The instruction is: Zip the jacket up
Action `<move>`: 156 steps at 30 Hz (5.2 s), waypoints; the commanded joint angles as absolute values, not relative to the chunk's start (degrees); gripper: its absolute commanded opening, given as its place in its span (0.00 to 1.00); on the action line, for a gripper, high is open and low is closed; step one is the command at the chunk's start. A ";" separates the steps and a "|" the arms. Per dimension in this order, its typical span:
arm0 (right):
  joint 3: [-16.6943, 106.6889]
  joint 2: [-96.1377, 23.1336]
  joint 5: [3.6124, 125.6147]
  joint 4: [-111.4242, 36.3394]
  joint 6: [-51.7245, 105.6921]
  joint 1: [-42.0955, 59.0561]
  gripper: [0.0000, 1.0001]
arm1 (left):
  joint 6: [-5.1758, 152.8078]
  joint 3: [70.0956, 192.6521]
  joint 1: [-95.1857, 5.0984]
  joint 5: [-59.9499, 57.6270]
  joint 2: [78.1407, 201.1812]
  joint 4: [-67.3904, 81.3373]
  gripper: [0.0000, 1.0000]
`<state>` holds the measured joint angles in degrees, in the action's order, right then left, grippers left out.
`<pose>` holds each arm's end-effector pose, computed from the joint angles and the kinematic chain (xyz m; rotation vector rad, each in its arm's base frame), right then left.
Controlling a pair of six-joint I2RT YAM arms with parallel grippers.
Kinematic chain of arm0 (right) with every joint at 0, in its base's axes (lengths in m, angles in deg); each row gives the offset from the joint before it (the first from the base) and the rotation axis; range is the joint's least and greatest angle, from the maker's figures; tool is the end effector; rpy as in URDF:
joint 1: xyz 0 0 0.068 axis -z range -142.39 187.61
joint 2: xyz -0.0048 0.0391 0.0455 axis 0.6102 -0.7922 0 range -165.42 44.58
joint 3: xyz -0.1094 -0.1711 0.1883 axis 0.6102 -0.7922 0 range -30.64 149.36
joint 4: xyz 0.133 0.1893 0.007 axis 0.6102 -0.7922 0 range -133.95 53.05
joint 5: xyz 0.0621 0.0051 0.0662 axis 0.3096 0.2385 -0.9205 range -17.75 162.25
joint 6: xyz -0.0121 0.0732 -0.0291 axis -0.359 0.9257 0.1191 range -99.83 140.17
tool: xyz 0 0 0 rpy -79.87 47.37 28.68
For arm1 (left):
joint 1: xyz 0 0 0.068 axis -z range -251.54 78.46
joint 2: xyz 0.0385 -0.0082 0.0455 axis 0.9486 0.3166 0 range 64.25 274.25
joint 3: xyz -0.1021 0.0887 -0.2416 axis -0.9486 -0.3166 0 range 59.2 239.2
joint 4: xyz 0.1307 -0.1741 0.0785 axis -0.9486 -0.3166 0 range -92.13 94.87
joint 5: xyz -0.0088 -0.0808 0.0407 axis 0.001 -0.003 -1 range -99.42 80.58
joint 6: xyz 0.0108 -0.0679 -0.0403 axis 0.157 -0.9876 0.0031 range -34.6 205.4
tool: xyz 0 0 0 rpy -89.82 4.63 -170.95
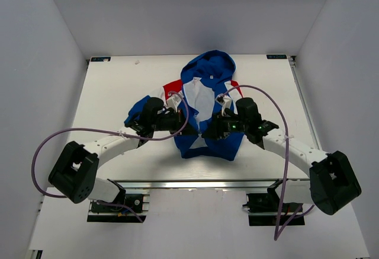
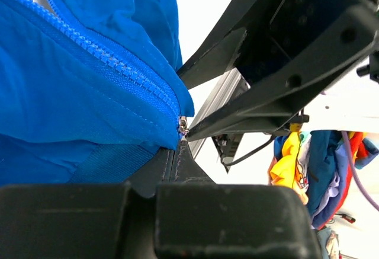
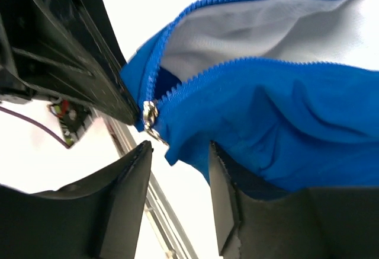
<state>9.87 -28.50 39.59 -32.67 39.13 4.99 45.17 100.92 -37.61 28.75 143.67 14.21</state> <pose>0.2071 0.1766 0.2437 -0.6282 2.0865 1.1241 0.2154 -0.1960 0.2338 0.3399 2.2702 -1.4294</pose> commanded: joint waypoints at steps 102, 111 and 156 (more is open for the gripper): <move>21.30 -27.49 101.78 -40.20 17.27 -18.91 0.00 | 53.93 124.07 -29.53 17.38 149.51 -33.54 0.00; 24.82 -28.54 76.40 -52.49 4.45 -18.73 0.00 | 55.68 125.90 -29.44 13.44 151.00 -36.18 0.00; 22.19 -31.45 61.27 -41.35 31.07 -13.63 0.07 | 57.62 126.53 -29.44 18.35 150.39 -32.84 0.00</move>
